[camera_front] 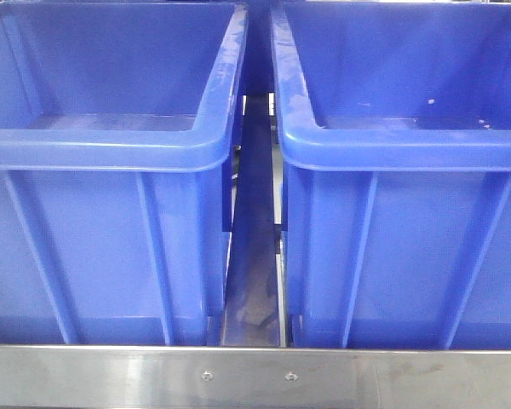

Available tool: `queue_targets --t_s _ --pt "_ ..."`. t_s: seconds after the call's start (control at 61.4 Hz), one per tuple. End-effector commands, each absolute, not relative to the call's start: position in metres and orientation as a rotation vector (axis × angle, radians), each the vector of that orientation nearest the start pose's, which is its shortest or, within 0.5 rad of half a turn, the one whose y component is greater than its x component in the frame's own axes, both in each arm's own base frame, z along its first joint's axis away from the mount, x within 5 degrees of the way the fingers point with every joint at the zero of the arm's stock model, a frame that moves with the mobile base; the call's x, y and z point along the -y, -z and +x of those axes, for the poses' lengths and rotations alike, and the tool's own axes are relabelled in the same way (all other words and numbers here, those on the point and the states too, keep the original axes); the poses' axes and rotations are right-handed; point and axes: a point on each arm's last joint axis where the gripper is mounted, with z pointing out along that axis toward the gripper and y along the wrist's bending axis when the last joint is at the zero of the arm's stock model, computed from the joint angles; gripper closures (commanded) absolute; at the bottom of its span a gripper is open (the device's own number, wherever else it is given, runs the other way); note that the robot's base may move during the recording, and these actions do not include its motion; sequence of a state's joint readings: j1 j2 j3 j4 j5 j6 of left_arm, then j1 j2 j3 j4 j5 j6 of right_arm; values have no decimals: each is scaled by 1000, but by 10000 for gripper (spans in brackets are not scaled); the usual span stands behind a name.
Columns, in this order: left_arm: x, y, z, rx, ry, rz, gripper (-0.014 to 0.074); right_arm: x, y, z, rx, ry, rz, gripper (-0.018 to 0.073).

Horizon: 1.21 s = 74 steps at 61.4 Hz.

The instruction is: Sort and place red and blue blocks on shelf

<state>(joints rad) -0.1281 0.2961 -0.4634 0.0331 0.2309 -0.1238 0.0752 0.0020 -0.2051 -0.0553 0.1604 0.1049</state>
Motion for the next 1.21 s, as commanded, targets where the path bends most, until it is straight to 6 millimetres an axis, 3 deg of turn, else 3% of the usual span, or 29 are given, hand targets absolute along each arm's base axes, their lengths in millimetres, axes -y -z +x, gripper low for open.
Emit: queue_targets --t_s 0.0,0.391,1.19 --pt "8 -345 67 -1450 187 12 471 -3 -270 38 -1298 -85 -23 504" --pt "8 -345 68 -1453 187 12 472 -4 -225 51 -1317 -116 -12 504" --pt "8 -345 68 -1453 187 12 472 -4 -225 52 -1323 -123 -4 504"
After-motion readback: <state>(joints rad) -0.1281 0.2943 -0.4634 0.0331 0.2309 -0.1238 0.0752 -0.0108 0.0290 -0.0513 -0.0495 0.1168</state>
